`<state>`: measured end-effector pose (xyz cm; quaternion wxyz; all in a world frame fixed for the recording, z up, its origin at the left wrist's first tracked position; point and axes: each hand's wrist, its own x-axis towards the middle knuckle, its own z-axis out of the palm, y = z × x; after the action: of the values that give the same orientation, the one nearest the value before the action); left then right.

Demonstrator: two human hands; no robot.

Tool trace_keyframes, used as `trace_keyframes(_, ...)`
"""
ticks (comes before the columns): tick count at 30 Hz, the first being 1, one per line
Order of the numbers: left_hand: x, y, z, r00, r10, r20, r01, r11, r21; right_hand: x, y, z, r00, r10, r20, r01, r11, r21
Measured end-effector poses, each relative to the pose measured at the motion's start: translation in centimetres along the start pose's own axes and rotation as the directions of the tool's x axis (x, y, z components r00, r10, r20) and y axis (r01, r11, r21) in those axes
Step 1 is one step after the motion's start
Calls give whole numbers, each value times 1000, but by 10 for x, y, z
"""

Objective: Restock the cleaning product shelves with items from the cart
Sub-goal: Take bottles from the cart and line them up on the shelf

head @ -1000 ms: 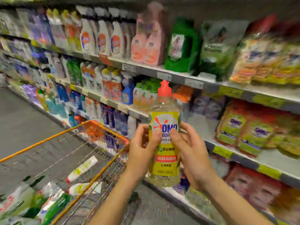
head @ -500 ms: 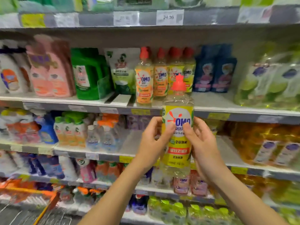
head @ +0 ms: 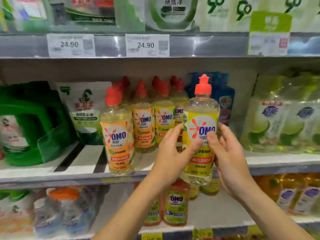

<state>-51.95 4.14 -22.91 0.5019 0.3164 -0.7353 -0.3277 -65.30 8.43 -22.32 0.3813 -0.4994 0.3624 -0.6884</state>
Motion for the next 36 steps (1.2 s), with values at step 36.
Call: trace_keyframes(36,63,-98,32,878,-441,-185,477,786,393,139,89,-43,937,101,334,4,954,-301)
